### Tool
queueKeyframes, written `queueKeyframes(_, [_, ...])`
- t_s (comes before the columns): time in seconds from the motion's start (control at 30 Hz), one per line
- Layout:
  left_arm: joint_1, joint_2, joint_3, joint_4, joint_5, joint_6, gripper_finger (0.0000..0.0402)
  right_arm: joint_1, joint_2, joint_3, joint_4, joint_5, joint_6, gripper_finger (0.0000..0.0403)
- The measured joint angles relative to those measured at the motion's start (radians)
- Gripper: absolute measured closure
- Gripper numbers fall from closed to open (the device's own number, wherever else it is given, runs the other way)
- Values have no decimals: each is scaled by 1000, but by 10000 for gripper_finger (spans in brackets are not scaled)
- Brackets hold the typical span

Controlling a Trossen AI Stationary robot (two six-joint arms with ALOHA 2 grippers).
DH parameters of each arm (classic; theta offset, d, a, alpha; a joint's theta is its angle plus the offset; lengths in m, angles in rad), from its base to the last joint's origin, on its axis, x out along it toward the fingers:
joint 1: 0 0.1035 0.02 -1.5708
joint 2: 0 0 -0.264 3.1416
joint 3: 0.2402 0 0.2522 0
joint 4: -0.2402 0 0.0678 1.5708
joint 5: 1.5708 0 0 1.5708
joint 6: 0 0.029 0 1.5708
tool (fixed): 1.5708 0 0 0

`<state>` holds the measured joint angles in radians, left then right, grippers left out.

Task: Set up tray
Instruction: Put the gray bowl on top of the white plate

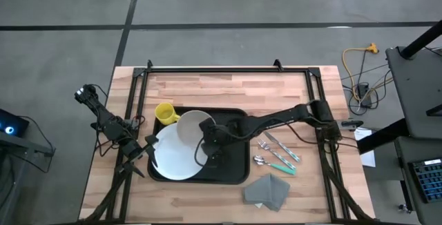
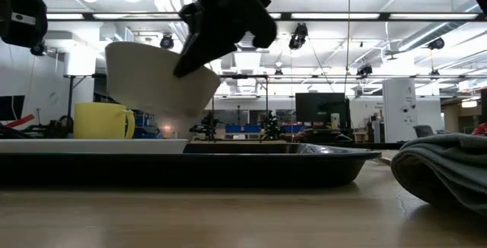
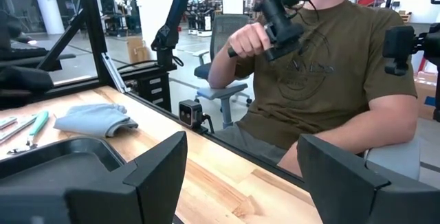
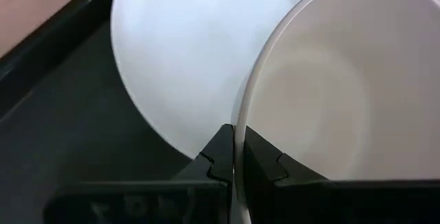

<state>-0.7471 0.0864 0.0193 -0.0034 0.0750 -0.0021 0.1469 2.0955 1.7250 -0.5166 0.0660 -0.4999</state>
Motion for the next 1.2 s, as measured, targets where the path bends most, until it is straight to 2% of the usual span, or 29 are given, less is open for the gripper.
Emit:
queueKeyframes(0.23, [0,0,0,0,0,0,147,8,101,74,-4,-8,-80,395])
queueKeyframes(0.57, [0,0,0,0,0,0,147,30,222,198,-12,-142,-238,395])
queueKeyframes(0.77, [0,0,0,0,0,0,147,37,289,266,-52,-122,-369,394])
queueKeyframes(0.87, [0,0,0,0,0,0,147,36,298,272,-38,-90,-376,394])
queueKeyframes(1.2, [0,0,0,0,0,0,147,36,296,276,-15,-89,-372,394])
